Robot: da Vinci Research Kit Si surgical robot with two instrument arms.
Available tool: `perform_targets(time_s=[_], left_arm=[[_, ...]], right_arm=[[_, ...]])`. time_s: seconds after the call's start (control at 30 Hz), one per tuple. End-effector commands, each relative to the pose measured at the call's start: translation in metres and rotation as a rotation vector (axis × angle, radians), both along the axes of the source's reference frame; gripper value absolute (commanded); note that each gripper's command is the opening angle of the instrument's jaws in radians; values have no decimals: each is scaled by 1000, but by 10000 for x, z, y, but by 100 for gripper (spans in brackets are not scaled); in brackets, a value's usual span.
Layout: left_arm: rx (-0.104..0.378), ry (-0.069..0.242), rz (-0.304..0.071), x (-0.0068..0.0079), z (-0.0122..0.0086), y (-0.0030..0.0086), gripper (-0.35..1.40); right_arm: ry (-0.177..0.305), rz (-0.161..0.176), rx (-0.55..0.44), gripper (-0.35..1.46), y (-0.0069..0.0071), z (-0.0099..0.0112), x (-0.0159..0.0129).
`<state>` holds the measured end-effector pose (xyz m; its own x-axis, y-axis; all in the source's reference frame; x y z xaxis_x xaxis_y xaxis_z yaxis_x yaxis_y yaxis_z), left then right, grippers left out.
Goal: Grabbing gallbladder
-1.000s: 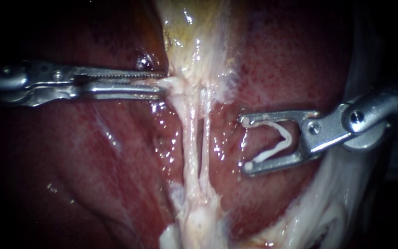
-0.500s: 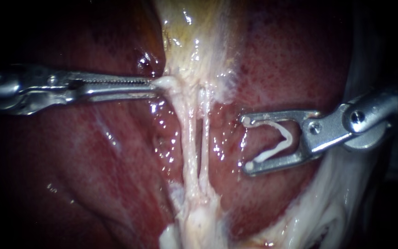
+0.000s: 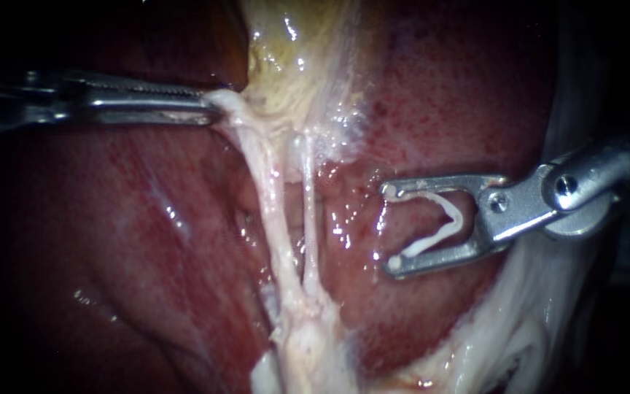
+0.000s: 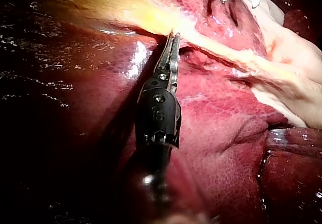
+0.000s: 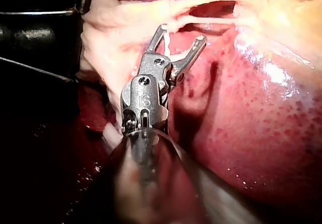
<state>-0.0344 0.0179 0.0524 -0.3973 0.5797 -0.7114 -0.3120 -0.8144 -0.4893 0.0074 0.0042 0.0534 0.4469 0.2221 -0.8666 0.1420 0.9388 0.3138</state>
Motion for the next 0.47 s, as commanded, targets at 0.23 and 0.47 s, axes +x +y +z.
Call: perform_targets(time_s=[0.23, 0.47], left_arm=[[-5, 2, -4, -3, 3, -6, -35], [-5, 2, -4, -3, 2, -6, -35]], right_arm=[[0, 0, 0, 50, 0, 0, 0], [0, 0, 0, 50, 0, 0, 0]])
